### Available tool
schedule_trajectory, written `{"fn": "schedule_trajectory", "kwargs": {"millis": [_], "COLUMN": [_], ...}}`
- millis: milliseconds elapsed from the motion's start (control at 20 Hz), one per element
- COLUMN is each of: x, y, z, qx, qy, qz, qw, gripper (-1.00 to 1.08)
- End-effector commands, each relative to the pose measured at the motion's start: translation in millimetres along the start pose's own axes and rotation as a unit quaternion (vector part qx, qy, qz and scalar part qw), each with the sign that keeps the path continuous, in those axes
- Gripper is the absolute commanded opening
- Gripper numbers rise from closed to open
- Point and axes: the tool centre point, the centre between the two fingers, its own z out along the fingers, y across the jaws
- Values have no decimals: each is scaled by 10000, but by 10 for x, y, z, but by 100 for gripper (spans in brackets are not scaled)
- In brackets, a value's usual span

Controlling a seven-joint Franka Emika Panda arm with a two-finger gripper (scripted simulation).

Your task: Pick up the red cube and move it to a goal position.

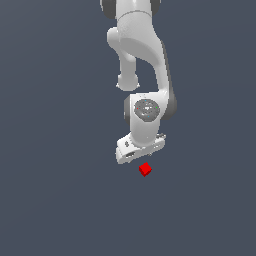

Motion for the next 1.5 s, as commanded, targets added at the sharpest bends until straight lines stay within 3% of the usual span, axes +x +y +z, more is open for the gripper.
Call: {"fn": "schedule_trajectory", "kwargs": {"millis": [0,400,800,850,1450], "x": [105,322,392,392,388], "y": [-32,-118,-151,-151,-145], "z": [175,534,640,640,629], "qx": [-2,-10,-14,-14,-15], "qy": [3,0,-1,-1,-3], "qz": [-258,-794,-960,-960,-957], "qw": [9997,9968,9954,9954,9954], "gripper": [100,100,100,-100,-100]}}
